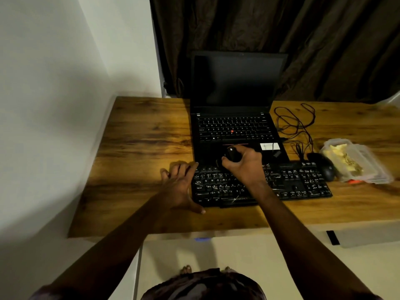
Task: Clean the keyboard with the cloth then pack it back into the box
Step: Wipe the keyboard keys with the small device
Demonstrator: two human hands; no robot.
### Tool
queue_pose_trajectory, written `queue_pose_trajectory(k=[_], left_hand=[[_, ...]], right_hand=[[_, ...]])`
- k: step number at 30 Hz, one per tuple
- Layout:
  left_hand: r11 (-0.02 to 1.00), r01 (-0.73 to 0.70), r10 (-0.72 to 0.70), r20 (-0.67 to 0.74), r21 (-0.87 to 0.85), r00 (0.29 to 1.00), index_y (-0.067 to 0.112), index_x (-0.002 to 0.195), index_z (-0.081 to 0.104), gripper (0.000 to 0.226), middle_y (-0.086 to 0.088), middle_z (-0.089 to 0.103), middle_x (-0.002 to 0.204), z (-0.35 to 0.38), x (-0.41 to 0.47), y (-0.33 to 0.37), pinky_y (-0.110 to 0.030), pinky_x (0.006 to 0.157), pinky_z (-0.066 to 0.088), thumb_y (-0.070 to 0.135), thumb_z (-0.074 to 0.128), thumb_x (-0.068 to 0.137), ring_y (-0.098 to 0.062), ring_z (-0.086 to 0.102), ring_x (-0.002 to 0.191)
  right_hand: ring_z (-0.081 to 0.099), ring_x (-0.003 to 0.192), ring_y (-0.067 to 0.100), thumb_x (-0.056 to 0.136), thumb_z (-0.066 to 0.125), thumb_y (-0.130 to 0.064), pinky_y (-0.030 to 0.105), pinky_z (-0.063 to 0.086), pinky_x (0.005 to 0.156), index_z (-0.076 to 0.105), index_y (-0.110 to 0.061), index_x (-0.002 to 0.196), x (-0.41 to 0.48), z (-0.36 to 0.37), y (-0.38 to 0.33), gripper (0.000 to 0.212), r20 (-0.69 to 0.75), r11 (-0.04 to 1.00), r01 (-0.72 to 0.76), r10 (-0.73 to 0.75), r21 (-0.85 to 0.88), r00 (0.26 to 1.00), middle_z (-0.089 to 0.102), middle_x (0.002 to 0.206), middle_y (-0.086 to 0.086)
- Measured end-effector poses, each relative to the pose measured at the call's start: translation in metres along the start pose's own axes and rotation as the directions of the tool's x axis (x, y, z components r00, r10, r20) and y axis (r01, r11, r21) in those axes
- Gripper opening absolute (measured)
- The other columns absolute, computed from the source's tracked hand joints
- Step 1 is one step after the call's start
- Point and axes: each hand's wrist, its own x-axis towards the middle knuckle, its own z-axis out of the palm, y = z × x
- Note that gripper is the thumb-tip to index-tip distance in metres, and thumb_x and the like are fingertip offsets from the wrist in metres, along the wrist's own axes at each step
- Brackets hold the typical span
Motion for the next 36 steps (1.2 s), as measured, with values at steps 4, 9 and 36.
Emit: queue_pose_trajectory(k=[4,9,36], left_hand=[[1.0,0.009,-0.008,0.033,-0.009,0.999,0.032,0.154,-0.003,0.154,-0.001,0.017,0.149,-0.005,0.0,0.003,-0.069,0.111,0.009,0.087,0.072,0.032,-0.027,0.011,0.14],[1.0,0.006,-0.006,0.006,-0.018,1.0,0.034,0.153,0.004,0.151,0.001,0.022,0.144,-0.003,0.001,0.001,-0.066,0.108,0.018,0.09,0.07,0.029,-0.026,0.018,0.135],[0.999,0.034,-0.033,0.045,-0.021,0.998,0.034,0.153,0.005,0.149,0.001,0.021,0.148,-0.006,0.001,0.009,-0.07,0.111,0.011,0.082,0.078,0.032,-0.027,0.014,0.14]], right_hand=[[0.071,0.069,0.01,0.08,0.078,-0.023,0.029,0.061,0.059,0.072,-0.018,0.086,-0.002,0.009,-0.003,0.01,0.024,0.994,-0.048,0.046,0.101,0.999,0.072,0.076,-0.005],[0.069,0.068,0.008,0.08,0.079,-0.022,0.016,0.055,0.058,0.072,-0.016,0.089,-0.005,-0.013,0.014,0.012,-0.028,0.996,-0.071,0.073,0.047,0.997,0.071,0.077,-0.006],[0.067,0.072,0.001,0.079,0.079,-0.02,0.011,0.054,0.063,0.073,-0.018,0.088,-0.007,-0.005,0.001,0.011,0.049,0.999,0.007,-0.01,0.049,0.999,0.07,0.079,-0.009]])
